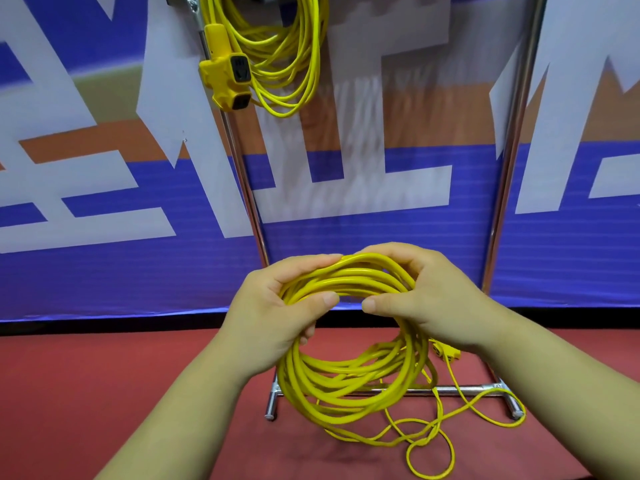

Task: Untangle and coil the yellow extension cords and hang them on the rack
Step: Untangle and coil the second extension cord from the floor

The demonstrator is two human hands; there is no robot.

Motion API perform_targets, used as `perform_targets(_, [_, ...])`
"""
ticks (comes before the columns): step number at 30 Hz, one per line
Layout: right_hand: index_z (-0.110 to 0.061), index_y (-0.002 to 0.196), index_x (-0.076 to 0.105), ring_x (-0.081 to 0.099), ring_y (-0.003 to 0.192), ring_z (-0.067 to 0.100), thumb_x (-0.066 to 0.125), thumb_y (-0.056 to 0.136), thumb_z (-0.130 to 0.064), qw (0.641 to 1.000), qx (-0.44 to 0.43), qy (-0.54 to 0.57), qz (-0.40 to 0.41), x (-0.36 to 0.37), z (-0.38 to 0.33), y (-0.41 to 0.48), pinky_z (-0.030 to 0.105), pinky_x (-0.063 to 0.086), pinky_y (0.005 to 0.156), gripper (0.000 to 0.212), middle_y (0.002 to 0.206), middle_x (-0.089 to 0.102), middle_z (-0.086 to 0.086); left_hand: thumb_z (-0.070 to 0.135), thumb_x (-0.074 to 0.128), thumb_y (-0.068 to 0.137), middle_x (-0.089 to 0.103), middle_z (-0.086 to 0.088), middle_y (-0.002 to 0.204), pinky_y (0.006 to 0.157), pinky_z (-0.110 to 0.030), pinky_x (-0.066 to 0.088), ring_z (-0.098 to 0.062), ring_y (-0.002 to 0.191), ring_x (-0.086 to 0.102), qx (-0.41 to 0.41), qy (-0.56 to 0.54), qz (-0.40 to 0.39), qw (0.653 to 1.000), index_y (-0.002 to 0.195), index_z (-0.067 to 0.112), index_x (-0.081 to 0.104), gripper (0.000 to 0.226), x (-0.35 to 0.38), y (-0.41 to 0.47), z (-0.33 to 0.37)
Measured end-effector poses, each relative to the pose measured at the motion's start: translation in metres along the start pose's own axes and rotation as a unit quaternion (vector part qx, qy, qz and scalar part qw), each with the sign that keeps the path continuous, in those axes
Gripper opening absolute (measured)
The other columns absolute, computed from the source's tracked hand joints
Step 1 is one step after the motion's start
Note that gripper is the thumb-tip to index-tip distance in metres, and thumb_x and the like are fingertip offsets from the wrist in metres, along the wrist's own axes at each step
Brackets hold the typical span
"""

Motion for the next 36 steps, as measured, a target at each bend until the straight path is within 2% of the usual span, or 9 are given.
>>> perform_targets(5, [-0.031, 0.119, 0.067, 0.073, 0.094, 0.016, 0.085, 0.070, 0.001, 0.999, -0.005, 0.016, 0.050, -0.006, -0.003, 0.000, 0.027, 0.057, 0.083, 0.061, 0.107, 0.075, -0.005, 0.003, 0.069, 0.090, 0.060, -0.005, 0.058, 0.046, -0.025, 0.047, -0.016, 0.048, 0.054, 0.000, -0.004, -0.001, 1.000, 0.114, 0.040, 0.073, 0.045, -0.001, 0.000, -0.005])
perform_targets(13, [-0.026, 0.126, 0.062, 0.071, 0.102, 0.016, 0.082, 0.075, -0.003, 1.000, -0.011, 0.014, 0.023, -0.001, -0.008, 0.000, 0.031, 0.056, 0.091, 0.059, 0.112, 0.073, -0.002, 0.010, 0.066, 0.094, 0.055, -0.010, 0.053, 0.048, -0.027, 0.047, -0.018, 0.048, 0.051, -0.001, 0.002, -0.009, 1.000, 0.117, 0.044, 0.071, 0.041, -0.002, -0.001, -0.008])
perform_targets(17, [-0.022, 0.121, 0.061, 0.070, 0.092, 0.036, 0.076, 0.082, -0.004, 1.000, -0.017, 0.021, -0.012, 0.003, -0.013, -0.002, 0.049, 0.060, 0.081, 0.045, 0.104, 0.071, 0.009, 0.010, 0.068, 0.093, 0.053, -0.008, 0.052, 0.048, -0.025, 0.046, -0.017, 0.048, 0.050, -0.005, -0.012, -0.006, 1.000, 0.115, 0.045, 0.072, 0.041, 0.002, -0.003, -0.009])
perform_targets(20, [-0.021, 0.121, 0.053, 0.072, 0.092, 0.038, 0.069, 0.089, -0.004, 0.996, 0.015, 0.060, -0.066, 0.013, -0.009, -0.003, 0.055, 0.061, 0.075, 0.039, 0.104, 0.068, 0.015, 0.007, 0.066, 0.093, 0.054, -0.007, 0.051, 0.048, -0.024, 0.045, -0.015, 0.047, 0.050, -0.003, -0.006, 0.004, 1.000, 0.116, 0.043, 0.071, 0.043, 0.001, -0.003, -0.007])
perform_targets(23, [-0.022, 0.120, 0.050, 0.073, 0.087, 0.034, 0.065, 0.092, -0.003, 0.991, 0.045, 0.095, -0.082, 0.016, -0.006, -0.005, 0.045, 0.062, 0.069, 0.038, 0.099, 0.068, 0.011, 0.007, 0.067, 0.091, 0.054, -0.006, 0.051, 0.047, -0.023, 0.045, -0.014, 0.046, 0.050, -0.001, -0.008, 0.018, 1.000, 0.115, 0.043, 0.072, 0.043, 0.000, -0.003, -0.006])
perform_targets(26, [-0.022, 0.122, 0.053, 0.073, 0.079, 0.028, 0.071, 0.087, -0.005, 0.996, 0.025, 0.069, -0.046, 0.009, -0.007, -0.006, 0.032, 0.057, 0.062, 0.043, 0.100, 0.068, 0.002, 0.003, 0.066, 0.091, 0.054, -0.003, 0.051, 0.046, -0.023, 0.044, -0.013, 0.045, 0.050, 0.004, -0.009, 0.019, 1.000, 0.109, 0.041, 0.075, 0.044, -0.001, -0.003, -0.004])
perform_targets(29, [-0.027, 0.123, 0.058, 0.072, 0.074, 0.027, 0.074, 0.085, -0.028, 0.994, 0.037, 0.103, -0.008, 0.007, -0.005, -0.006, 0.029, 0.053, 0.059, 0.042, 0.102, 0.070, 0.002, 0.000, 0.067, 0.090, 0.060, 0.001, 0.063, 0.046, -0.023, 0.045, -0.013, 0.047, 0.052, 0.011, 0.001, 0.008, 1.000, 0.110, 0.038, 0.076, 0.044, 0.002, -0.002, -0.002])
perform_targets(32, [-0.030, 0.119, 0.064, 0.070, 0.067, 0.023, 0.057, 0.082, -0.052, 0.988, 0.083, 0.121, 0.040, 0.008, 0.000, -0.006, 0.027, 0.052, 0.051, 0.043, 0.091, 0.074, 0.006, 0.000, 0.070, 0.088, 0.062, 0.002, 0.086, 0.047, -0.025, 0.047, -0.015, 0.051, 0.055, 0.021, 0.017, -0.001, 1.000, 0.113, 0.038, 0.075, 0.046, 0.007, -0.001, -0.002])
perform_targets(36, [-0.029, 0.111, 0.070, 0.069, 0.064, 0.020, 0.062, 0.090, -0.041, 0.989, 0.097, 0.096, 0.065, 0.007, 0.003, -0.006, 0.025, 0.051, 0.050, 0.026, 0.084, 0.075, 0.009, 0.000, 0.070, 0.088, 0.062, 0.001, 0.094, 0.048, -0.025, 0.047, -0.016, 0.052, 0.056, 0.023, 0.026, 0.003, 0.999, 0.115, 0.038, 0.074, 0.047, 0.007, 0.000, -0.005])
Point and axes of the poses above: each hand's wrist, its own y-axis towards the middle knuckle, its own x-axis out of the palm, z = x × y, the point moved 8 cm from there along y, towards the middle knuckle
